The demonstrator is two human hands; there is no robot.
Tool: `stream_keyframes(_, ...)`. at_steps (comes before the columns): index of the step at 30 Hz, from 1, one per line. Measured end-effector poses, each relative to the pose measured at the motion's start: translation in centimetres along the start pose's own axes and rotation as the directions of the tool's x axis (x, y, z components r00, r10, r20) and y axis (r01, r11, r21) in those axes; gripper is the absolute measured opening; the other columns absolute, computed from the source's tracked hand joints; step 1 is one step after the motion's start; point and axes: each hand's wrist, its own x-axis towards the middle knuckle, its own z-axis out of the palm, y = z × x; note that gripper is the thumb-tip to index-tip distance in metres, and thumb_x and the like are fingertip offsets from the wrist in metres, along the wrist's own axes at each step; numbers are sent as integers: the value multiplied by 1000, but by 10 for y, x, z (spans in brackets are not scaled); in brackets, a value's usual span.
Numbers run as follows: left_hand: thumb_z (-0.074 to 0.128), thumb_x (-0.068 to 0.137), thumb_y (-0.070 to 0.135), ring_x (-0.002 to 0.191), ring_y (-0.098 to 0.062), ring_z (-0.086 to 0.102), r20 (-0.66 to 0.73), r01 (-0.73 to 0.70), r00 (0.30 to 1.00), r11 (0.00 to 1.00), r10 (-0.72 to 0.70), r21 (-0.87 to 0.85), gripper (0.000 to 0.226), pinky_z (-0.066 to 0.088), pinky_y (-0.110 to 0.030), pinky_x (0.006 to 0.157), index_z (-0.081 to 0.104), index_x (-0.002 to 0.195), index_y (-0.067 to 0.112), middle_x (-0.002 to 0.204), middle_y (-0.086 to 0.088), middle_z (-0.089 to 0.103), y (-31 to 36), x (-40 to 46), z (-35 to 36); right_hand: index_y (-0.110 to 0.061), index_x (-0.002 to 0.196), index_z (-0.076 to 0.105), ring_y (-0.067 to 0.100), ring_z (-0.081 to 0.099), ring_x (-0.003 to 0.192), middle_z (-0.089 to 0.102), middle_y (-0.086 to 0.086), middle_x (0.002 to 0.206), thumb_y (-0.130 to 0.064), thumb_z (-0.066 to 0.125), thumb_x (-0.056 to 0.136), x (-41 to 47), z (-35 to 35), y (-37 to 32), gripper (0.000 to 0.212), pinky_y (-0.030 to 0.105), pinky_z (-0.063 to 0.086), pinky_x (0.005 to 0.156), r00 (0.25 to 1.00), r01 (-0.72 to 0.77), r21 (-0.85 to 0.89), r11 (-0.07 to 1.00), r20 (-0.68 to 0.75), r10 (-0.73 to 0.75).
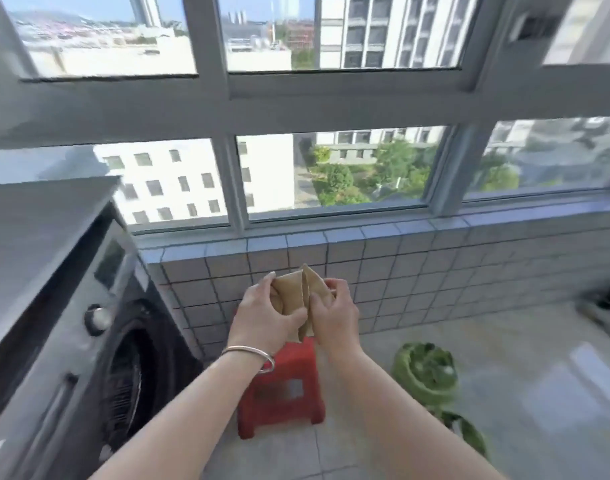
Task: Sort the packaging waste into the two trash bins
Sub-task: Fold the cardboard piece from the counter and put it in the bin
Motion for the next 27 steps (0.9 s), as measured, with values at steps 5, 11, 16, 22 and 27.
stream_keyframes(5, 70, 73, 37, 128, -16, 43, 314, -121, 941, 992, 124, -31, 79, 35, -26, 104, 34, 142, 27, 141, -1, 44, 90, -22, 147, -20, 105, 51, 14, 55, 87, 59, -4, 96, -26, 54, 91, 2, -150, 92, 15, 26, 41, 73, 944, -165, -34, 986, -295, 148)
stream_keyframes(11, 72, 70, 37, 130, -14, 40, 609, -213, 773, 977, 177, -14, 82, 31, -21, 103, 33, 142, 26, 141, 0, 41, 145, -49, 283, -15, 101, 52, 20, 56, 83, 60, -1, 88, -26, 49, 95, -6, -267, 182, 12, 31, 44, 72, 816, -338, 48, 940, -483, 319)
stream_keyframes(16, 71, 70, 38, 128, -13, 43, 756, -229, 645, 972, 109, 56, 82, 30, -16, 96, 32, 142, 27, 140, 1, 40, 150, -44, 374, -18, 96, 51, 25, 58, 91, 63, 4, 96, -23, 53, 93, -4, -302, 258, 6, 29, 42, 73, 706, -491, 105, 865, -534, 465)
stream_keyframes(22, 71, 73, 39, 130, -14, 40, 876, -244, 482, 958, -16, 152, 82, 31, -20, 102, 30, 143, 27, 138, -2, 40, 136, -14, 454, -18, 87, 57, 26, 58, 90, 66, 8, 95, -24, 55, 90, 14, -314, 329, 6, 29, 42, 73, 584, -674, 166, 720, -477, 657)
stream_keyframes(27, 69, 75, 34, 130, -13, 39, 904, -260, 418, 943, -84, 208, 77, 29, -17, 101, 30, 141, 26, 138, 0, 41, 102, 24, 533, -19, 84, 59, 27, 60, 90, 65, 9, 95, -35, 54, 91, 54, -306, 407, 18, 33, 47, 78, 522, -764, 171, 622, -403, 752)
